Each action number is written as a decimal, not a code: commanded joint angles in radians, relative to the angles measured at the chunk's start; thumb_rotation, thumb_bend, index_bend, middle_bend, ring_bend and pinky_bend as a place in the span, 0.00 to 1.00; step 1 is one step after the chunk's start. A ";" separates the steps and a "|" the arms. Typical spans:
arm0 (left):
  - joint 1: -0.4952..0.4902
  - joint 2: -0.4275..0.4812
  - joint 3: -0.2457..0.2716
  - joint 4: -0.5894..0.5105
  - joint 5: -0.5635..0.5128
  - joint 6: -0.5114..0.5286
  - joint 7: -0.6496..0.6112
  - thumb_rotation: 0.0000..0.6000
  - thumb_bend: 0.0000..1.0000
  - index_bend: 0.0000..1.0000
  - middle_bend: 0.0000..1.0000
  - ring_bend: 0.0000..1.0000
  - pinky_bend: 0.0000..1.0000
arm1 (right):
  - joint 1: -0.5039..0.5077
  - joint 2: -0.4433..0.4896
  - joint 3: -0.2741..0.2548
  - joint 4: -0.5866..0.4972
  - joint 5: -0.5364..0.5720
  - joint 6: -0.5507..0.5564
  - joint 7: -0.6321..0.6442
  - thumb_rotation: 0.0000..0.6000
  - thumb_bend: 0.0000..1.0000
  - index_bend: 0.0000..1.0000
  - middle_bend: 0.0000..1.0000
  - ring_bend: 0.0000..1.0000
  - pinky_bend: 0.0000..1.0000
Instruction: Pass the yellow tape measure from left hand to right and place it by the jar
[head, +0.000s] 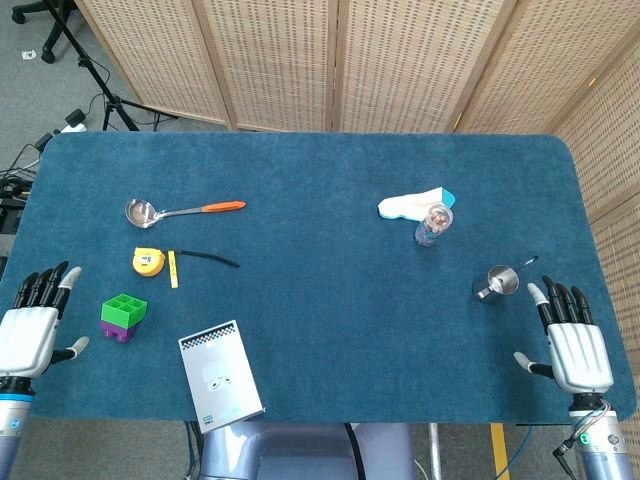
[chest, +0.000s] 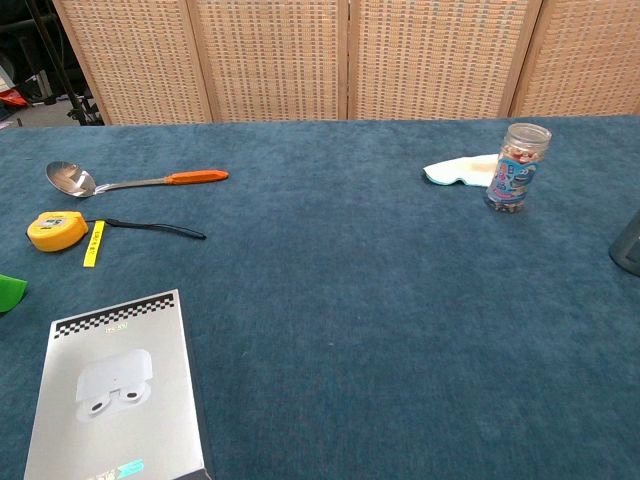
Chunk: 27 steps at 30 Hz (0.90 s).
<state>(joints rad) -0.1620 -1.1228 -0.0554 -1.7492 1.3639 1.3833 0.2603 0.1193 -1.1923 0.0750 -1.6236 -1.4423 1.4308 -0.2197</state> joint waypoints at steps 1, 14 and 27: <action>-0.003 -0.005 0.002 0.002 -0.002 -0.006 0.009 1.00 0.17 0.01 0.00 0.00 0.00 | 0.000 0.001 0.001 0.003 0.005 -0.002 0.002 1.00 0.08 0.07 0.00 0.00 0.00; 0.000 0.001 0.004 -0.005 -0.006 -0.006 0.002 1.00 0.17 0.01 0.00 0.00 0.00 | -0.005 0.008 0.002 -0.003 0.009 0.001 0.017 1.00 0.08 0.07 0.00 0.00 0.00; -0.004 -0.002 0.003 -0.015 -0.019 -0.014 0.015 1.00 0.17 0.01 0.00 0.00 0.00 | -0.004 0.011 0.000 0.000 0.010 -0.003 0.021 1.00 0.09 0.07 0.00 0.00 0.00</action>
<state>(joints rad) -0.1663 -1.1250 -0.0525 -1.7640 1.3453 1.3692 0.2756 0.1147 -1.1818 0.0755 -1.6232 -1.4319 1.4275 -0.1980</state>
